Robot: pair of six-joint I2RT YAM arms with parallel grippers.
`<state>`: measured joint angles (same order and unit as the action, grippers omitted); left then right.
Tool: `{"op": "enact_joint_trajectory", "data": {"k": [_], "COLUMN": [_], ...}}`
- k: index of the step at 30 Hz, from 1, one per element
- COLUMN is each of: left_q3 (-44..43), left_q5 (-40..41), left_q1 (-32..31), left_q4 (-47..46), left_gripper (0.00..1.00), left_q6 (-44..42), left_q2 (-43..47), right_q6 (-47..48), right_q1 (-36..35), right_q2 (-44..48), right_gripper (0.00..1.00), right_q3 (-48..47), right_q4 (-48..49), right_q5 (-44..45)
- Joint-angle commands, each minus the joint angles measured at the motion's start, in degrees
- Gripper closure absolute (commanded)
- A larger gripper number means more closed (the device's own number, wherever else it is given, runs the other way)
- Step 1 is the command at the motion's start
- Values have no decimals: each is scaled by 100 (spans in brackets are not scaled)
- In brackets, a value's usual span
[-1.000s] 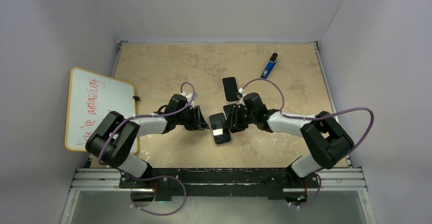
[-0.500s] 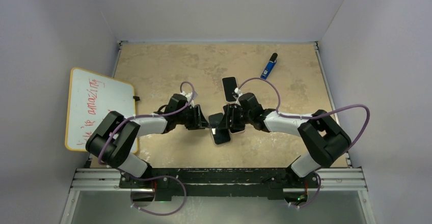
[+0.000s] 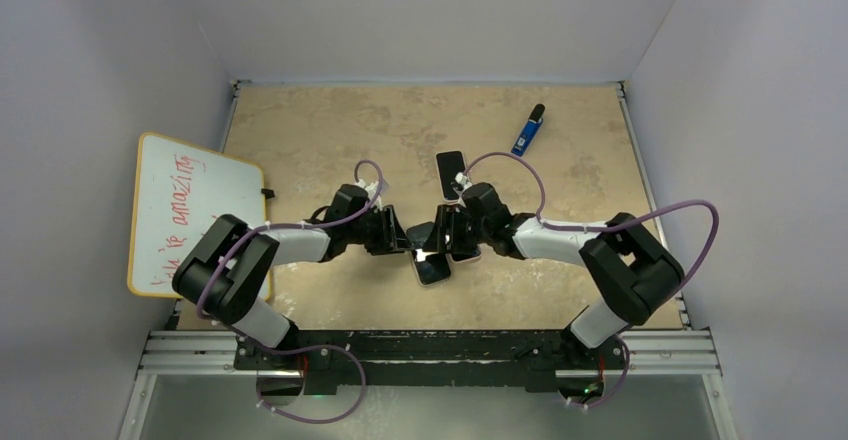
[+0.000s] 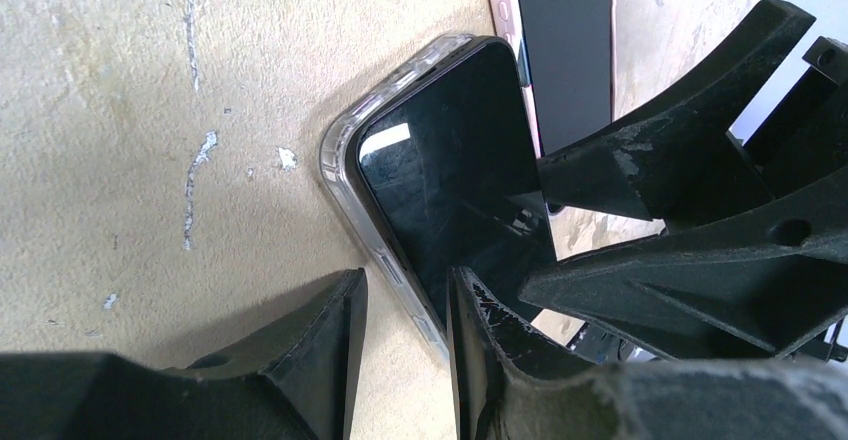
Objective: Put the phone into the phone case
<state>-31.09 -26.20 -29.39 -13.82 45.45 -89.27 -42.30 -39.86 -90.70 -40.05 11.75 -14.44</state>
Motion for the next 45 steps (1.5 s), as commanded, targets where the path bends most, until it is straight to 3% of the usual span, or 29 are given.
{"op": "enact_joint_trajectory", "data": {"k": [1,5,7,16,20,27,39,45], "left_q3": [42,50,59,59,-46,-15,268,406], "left_q5": [-140,-121,-65,-107,-11,86,96,-72], "left_q1": [-24,-24,-23,-23,-23,-23,-22,-23], "left_q4": [-258,-147,-79,-156,33,191,243,125], "left_gripper": [64,65,66,69,70,72,77,77], "left_q6": [20,-70,-121,-145,-337,-504,-620,-361], "left_q2": [-46,2,7,-81,-69,195,466,628], "right_q6": [-19,-223,-271,-406,-759,-907,-2338,-2692], "right_q1": [-7,-8,-12,-2,42,78,286,297], "right_q2": [-182,-374,-457,-588,-667,-495,-778,-975], "right_gripper": [35,25,25,40,41,41,42,41], "right_q3": [-74,-21,-12,-22,146,149,1016,1220], "right_q4": [-120,22,65,637,1410,1888,4894,5658], "right_q5": [137,87,94,-834,-1372,-1696,-1951,-1887]}}
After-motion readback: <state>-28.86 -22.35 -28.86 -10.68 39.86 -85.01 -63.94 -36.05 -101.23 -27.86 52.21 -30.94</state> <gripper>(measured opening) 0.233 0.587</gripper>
